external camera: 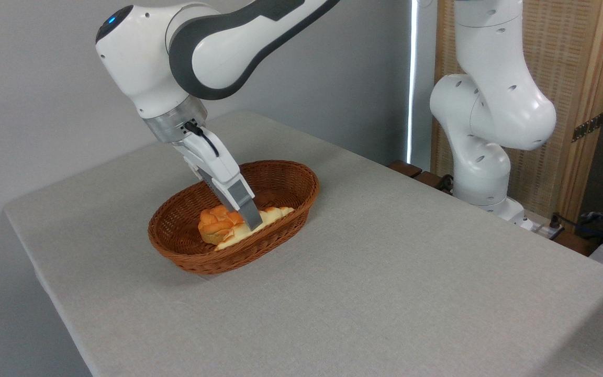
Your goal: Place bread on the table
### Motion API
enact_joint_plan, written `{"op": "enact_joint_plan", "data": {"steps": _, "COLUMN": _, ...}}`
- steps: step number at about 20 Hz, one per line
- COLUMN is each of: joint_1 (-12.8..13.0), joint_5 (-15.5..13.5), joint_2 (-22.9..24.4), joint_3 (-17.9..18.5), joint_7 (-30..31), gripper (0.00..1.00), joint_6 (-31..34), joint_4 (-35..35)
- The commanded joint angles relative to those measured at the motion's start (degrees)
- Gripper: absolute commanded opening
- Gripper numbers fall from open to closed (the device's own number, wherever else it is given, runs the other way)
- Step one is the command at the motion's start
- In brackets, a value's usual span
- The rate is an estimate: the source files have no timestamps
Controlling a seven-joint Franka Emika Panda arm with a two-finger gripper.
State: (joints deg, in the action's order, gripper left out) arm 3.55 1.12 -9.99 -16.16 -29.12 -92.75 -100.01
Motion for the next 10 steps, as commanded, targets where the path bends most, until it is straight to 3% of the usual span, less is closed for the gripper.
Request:
{"op": "enact_joint_plan", "data": {"steps": 1, "joint_1": 2.1, "joint_5": 1.0, "joint_2": -1.1, "joint_3": 0.0, "joint_7": 1.3, "gripper": 1.0, "joint_6": -0.8, "joint_4": -0.5}}
{"op": "enact_joint_plan", "data": {"steps": 3, "joint_1": 2.3, "joint_5": 1.0, "joint_2": -1.3, "joint_3": 0.0, "joint_7": 1.4, "gripper": 1.0, "joint_6": -1.2, "joint_4": -0.4}}
{"op": "enact_joint_plan", "data": {"steps": 4, "joint_1": 2.3, "joint_5": 1.0, "joint_2": -1.3, "joint_3": 0.0, "joint_7": 1.4, "gripper": 0.89, "joint_6": -1.7, "joint_4": -0.5}}
{"op": "enact_joint_plan", "data": {"steps": 7, "joint_1": 2.3, "joint_5": 1.0, "joint_2": -1.3, "joint_3": 0.1, "joint_7": 1.3, "gripper": 0.43, "joint_6": -1.7, "joint_4": -0.4}}
{"op": "enact_joint_plan", "data": {"steps": 9, "joint_1": 2.3, "joint_5": 1.1, "joint_2": -1.0, "joint_3": 0.2, "joint_7": 0.8, "gripper": 0.23, "joint_6": -1.6, "joint_4": -0.4}}
{"op": "enact_joint_plan", "data": {"steps": 10, "joint_1": 2.3, "joint_5": 1.1, "joint_2": -1.0, "joint_3": 0.3, "joint_7": 0.7, "gripper": 0.19, "joint_6": -1.6, "joint_4": -0.4}}
